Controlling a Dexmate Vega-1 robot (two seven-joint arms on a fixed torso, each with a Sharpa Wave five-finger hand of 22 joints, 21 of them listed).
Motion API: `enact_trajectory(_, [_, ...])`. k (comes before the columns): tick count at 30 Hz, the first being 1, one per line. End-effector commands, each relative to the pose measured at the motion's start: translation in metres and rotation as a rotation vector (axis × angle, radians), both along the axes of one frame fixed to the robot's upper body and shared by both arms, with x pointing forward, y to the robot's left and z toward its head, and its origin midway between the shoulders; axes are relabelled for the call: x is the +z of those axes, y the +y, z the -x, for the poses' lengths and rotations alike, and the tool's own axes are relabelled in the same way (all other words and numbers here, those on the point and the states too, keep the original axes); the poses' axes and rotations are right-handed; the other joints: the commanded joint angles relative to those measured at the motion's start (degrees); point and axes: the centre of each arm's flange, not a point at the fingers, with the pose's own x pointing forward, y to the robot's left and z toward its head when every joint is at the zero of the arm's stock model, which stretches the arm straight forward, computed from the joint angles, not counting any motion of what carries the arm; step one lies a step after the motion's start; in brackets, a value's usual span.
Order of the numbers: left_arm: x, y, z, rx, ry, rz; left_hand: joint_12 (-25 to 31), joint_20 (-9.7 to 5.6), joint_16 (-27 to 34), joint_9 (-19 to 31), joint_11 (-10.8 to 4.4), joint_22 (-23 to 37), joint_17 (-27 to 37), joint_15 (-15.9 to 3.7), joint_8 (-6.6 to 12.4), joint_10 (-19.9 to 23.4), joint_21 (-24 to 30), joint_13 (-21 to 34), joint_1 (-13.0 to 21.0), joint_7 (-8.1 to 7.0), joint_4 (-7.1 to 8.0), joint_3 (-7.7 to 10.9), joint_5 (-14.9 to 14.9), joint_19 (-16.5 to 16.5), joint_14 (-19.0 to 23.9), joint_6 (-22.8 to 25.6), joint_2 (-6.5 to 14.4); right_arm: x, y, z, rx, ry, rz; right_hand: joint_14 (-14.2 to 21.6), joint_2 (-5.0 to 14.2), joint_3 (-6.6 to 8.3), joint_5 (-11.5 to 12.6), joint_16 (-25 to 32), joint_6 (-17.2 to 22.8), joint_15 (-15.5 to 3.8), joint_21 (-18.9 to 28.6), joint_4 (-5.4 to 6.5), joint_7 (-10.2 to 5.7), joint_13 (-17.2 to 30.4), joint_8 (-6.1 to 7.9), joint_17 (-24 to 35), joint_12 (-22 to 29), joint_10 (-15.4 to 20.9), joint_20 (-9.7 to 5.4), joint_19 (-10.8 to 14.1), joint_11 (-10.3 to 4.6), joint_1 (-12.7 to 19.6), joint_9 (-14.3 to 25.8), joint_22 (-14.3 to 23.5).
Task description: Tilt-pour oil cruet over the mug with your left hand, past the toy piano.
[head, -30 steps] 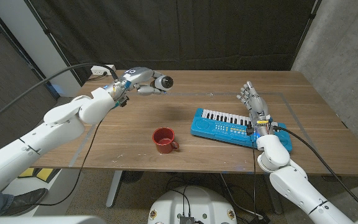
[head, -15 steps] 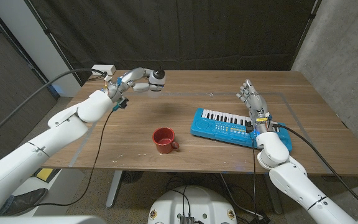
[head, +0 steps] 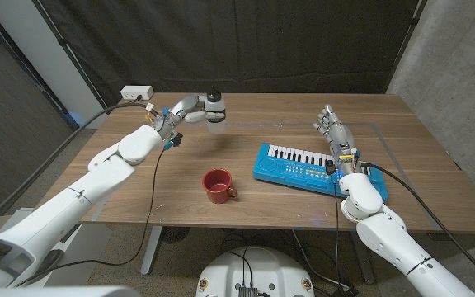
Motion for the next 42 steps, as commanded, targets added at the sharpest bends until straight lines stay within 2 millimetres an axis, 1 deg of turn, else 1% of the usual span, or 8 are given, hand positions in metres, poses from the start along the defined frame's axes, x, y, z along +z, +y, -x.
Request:
enact_trajectory(1, [-0.015, -0.01, -0.026, -0.038, 0.104, 0.035, 0.1, -0.89, -0.33, 0.22, 0.31, 0.26, 0.22, -3.6, -0.29, -0.9, -0.44, 0.1, -0.58, 0.26, 0.94, 0.79, 0.43, -0.78, -1.41, -0.78, 0.75, 0.0, -0.001, -0.003, -0.003, 0.006, -0.003, 0.31, 0.48, -0.2, 0.07, -0.18, 0.49, -0.11, -0.24, 0.07, -0.24, 0.32, -0.06, 0.18, -0.23, 0.42, -1.32, 0.59, -0.17, 0.07, 0.28, 0.05])
enact_trajectory(4, [-0.018, -0.009, -0.03, -0.028, 0.112, 0.038, 0.0, -0.84, -0.36, 0.23, 0.19, 0.25, 0.22, -3.58, -0.36, -1.48, -0.68, 0.1, -0.66, 0.27, 0.96, 0.73, 0.4, -1.24, -1.81, -1.18, 0.64, 0.001, -0.001, -0.005, -0.002, 0.008, -0.003, 0.27, 0.49, -0.21, 0.07, -0.2, 0.48, -0.17, -0.28, 0.06, -0.29, 0.32, -0.06, 0.18, -0.23, 0.43, -1.32, 0.62, -0.16, 0.06, 0.28, 0.06])
enact_trajectory(8, [-0.02, -0.009, -0.036, -0.008, 0.119, 0.039, 0.05, -0.78, -0.35, 0.24, 0.32, 0.23, 0.23, -3.35, -0.44, -1.76, -0.81, 0.11, -0.74, 0.51, 1.0, 0.69, 0.38, -1.37, -2.23, -1.68, 0.59, 0.001, 0.0, -0.007, 0.001, 0.013, -0.003, 0.26, 0.51, -0.22, 0.07, -0.2, 0.5, -0.17, -0.35, 0.05, -0.33, 0.32, -0.06, 0.18, -0.26, 0.38, -1.31, 0.63, -0.18, 0.07, 0.28, 0.06])
enact_trajectory(13, [-0.021, -0.006, -0.045, 0.029, 0.121, 0.047, 0.11, -0.76, -0.31, 0.26, 0.56, 0.22, 0.25, -3.38, -0.52, -2.18, -0.99, 0.12, -0.86, 0.39, 1.07, 0.63, 0.37, -1.56, -2.74, -2.48, 0.52, 0.001, 0.001, -0.009, 0.002, 0.017, 0.0, 0.28, 0.52, -0.24, 0.07, -0.19, 0.51, -0.21, -0.45, 0.04, -0.32, 0.32, -0.06, 0.18, -0.23, 0.49, -1.32, 0.67, -0.03, 0.07, 0.28, 0.06])
enact_trajectory(23, [-0.028, 0.002, -0.069, 0.062, 0.156, 0.141, 0.25, -0.83, -0.15, 0.28, 0.54, 0.2, 0.24, -3.36, -0.37, -2.32, -1.12, 0.12, -0.91, 0.2, 1.07, 0.58, 0.34, -1.59, -2.85, -2.59, 0.4, 0.003, 0.004, -0.01, 0.003, 0.025, 0.008, 0.35, 0.55, -0.29, 0.06, -0.17, 0.52, -0.24, -0.6, 0.04, -0.33, 0.32, -0.06, 0.19, -0.24, 0.51, -1.33, 0.75, -0.08, 0.02, 0.29, 0.07])
enact_trajectory(29, [-0.035, -0.007, -0.078, 0.079, 0.173, 0.168, 0.34, -0.91, -0.09, 0.28, 0.48, 0.21, 0.23, -3.27, -0.22, -2.33, -1.2, 0.12, -0.92, 0.17, 1.05, 0.55, 0.32, -1.63, -2.91, -2.46, 0.31, 0.006, 0.005, -0.01, 0.003, 0.024, 0.012, 0.36, 0.58, -0.3, 0.06, -0.17, 0.52, -0.18, -0.7, 0.02, -0.32, 0.32, -0.07, 0.19, -0.24, 0.52, -1.33, 0.79, -0.15, 0.04, 0.29, 0.07])
enact_trajectory(34, [-0.041, -0.013, -0.083, 0.076, 0.197, 0.167, 0.24, -0.73, -0.13, 0.28, 0.83, 0.23, 0.23, -2.98, -0.26, -2.89, -1.31, 0.13, -0.94, 0.22, 1.02, 0.5, 0.29, -1.75, -3.26, -2.83, 0.19, 0.007, 0.008, -0.012, 0.008, 0.023, 0.015, 0.35, 0.6, -0.31, 0.06, -0.18, 0.52, -0.2, -0.77, 0.0, -0.25, 0.32, -0.07, 0.19, -0.26, 0.5, -1.37, 0.85, -0.25, 0.05, 0.29, 0.07])
enact_trajectory(42, [-0.049, -0.016, -0.085, 0.096, 0.219, 0.133, 0.17, -0.42, -0.36, 0.29, 0.98, 0.25, 0.23, -2.63, -0.38, -3.61, -1.66, 0.13, -0.89, 0.29, 0.96, 0.51, 0.23, -2.37, -4.46, -3.68, 0.14, 0.007, 0.009, -0.013, 0.01, 0.027, 0.016, 0.33, 0.62, -0.35, 0.05, -0.2, 0.55, -0.14, -0.91, -0.01, -0.31, 0.32, -0.06, 0.19, -0.28, 0.49, -1.34, 0.9, -0.06, 0.03, 0.29, 0.08])
